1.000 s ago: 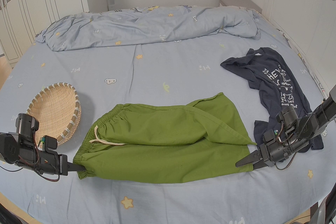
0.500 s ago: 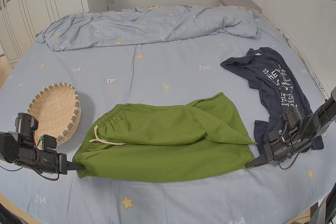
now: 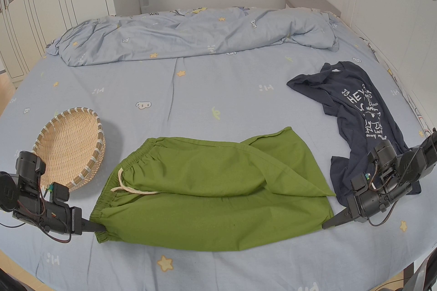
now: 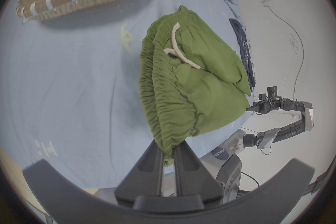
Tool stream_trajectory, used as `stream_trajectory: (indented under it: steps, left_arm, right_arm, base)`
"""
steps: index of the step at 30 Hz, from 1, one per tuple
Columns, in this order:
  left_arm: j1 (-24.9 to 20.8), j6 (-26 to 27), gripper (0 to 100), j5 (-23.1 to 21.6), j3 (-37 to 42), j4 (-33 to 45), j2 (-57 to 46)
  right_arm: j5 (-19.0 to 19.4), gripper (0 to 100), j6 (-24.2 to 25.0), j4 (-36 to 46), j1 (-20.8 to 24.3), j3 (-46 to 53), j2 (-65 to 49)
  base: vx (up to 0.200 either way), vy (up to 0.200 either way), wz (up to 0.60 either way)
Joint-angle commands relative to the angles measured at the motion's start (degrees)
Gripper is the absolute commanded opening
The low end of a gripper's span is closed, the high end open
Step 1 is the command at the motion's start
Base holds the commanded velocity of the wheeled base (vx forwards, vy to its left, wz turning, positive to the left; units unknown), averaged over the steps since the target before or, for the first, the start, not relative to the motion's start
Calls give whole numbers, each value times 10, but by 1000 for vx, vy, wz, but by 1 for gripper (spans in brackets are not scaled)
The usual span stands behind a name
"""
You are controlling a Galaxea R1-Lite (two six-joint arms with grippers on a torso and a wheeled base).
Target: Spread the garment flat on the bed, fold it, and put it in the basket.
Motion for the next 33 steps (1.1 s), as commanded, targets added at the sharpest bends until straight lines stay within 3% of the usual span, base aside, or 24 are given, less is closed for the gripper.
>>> stream_trajectory:
  steps: [1,9,15,21,33]
  left_arm:
    - [40,60,0,0,4,78,-43]
    - [54,90,0,1,19,139,-45]
    - [41,101,0,3,54,140,-37]
    - [35,103,0,5,82,139,-32]
    - [39,104,0,7,86,132,5]
  right_arm:
    - [-63,0,-7,21,23,62,-81]
    - [-73,0,-9,10,26,134,-120]
    - [-74,0,-8,3,36,170,-125]
    - [-76,0,-6,-79,41,226,-120]
    - [-75,0,-8,-114,43,253,-82]
  base:
    - [0,0,0]
    - [0,0,0]
    - [0,0,0]
    - [0,0,0]
    - [0,0,0]
